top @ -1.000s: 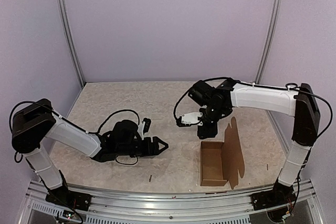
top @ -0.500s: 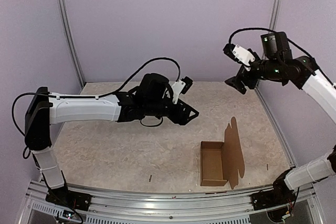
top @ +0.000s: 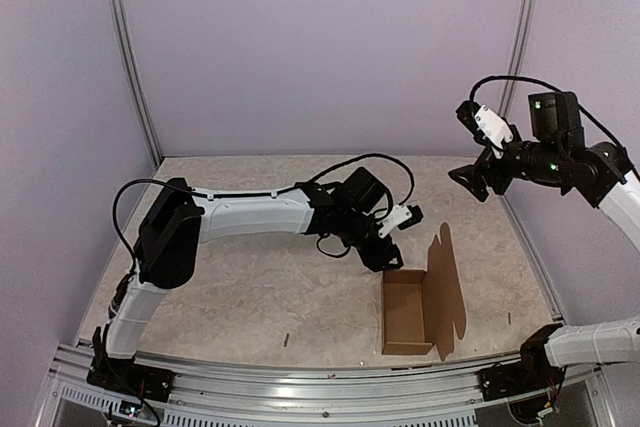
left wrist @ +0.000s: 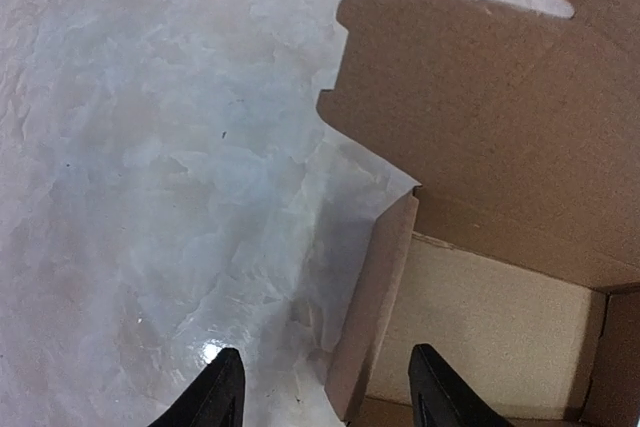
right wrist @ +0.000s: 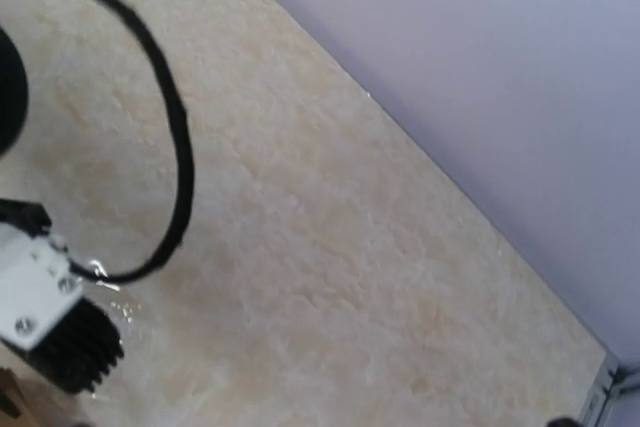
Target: Fold the paper box
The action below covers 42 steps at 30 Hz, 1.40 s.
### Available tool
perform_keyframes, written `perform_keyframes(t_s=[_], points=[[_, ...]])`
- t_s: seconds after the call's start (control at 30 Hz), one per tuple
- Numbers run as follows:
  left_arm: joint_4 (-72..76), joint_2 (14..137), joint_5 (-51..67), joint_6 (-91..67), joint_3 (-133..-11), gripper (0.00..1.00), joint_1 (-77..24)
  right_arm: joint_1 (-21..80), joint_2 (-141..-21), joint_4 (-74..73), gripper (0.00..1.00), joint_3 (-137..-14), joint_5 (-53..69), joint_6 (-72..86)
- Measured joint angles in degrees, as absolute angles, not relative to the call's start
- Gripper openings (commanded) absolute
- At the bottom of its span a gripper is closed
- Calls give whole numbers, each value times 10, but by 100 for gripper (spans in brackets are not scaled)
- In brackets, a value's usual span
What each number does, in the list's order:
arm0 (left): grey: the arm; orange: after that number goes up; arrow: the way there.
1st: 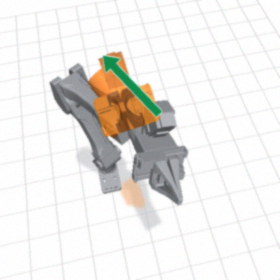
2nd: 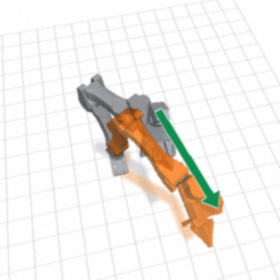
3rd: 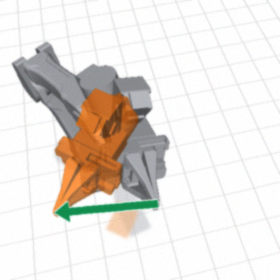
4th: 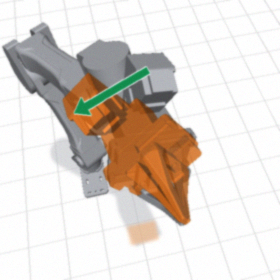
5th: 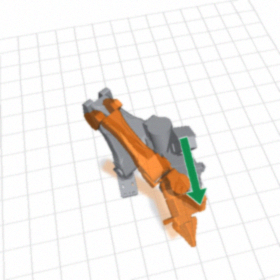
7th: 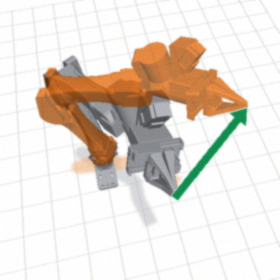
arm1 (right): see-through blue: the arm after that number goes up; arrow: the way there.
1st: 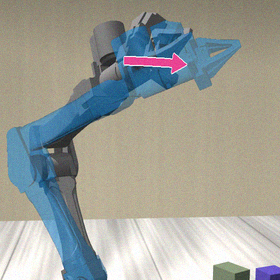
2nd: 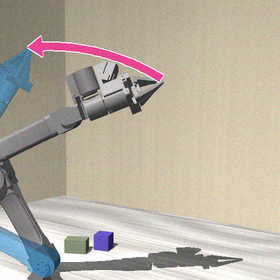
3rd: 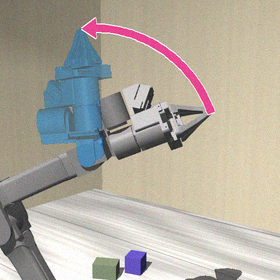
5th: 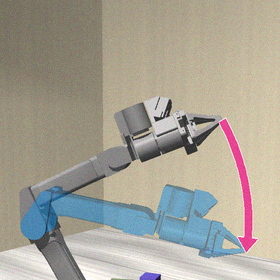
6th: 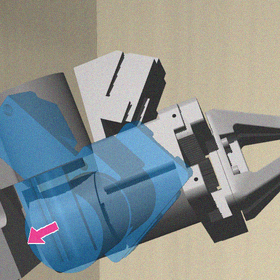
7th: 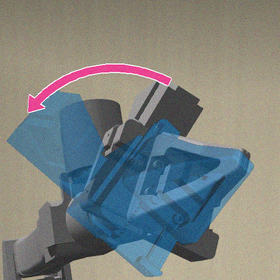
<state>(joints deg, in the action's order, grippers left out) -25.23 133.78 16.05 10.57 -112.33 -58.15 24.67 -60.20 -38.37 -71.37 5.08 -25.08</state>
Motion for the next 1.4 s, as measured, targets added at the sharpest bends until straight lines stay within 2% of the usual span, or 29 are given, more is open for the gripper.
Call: perform_keyframes(t_s=[0.2, 0.4, 0.73, 0.9, 1.1, 1.23, 1.4], points=[[-290, 1385, 196, 124, -1186, 51, -586, 239, -593, -383, 97, -699, 35, -239], [-304, 1413, 208, 136, -1232, 38, -592, 233, -593, -383, 98, -693, 25, -228], [-327, 1441, 207, 151, -1241, 22, -594, 230, -585, -383, 98, -693, 11, -223], [-326, 1442, 201, 148, -1242, 8, -594, 224, -582, -383, 98, -693, 3, -221], [-303, 1430, 190, 111, -1215, 6, -583, 219, -582, -383, 96, -693, 0, -226], [-279, 1366, 154, 62, -1115, 7, -560, 218, -586, -386, 100, -695, 28, -235], [-273, 1266, 51, -31, -993, 10, -523, 217, -640, -418, 100, -750, 119, -248]])
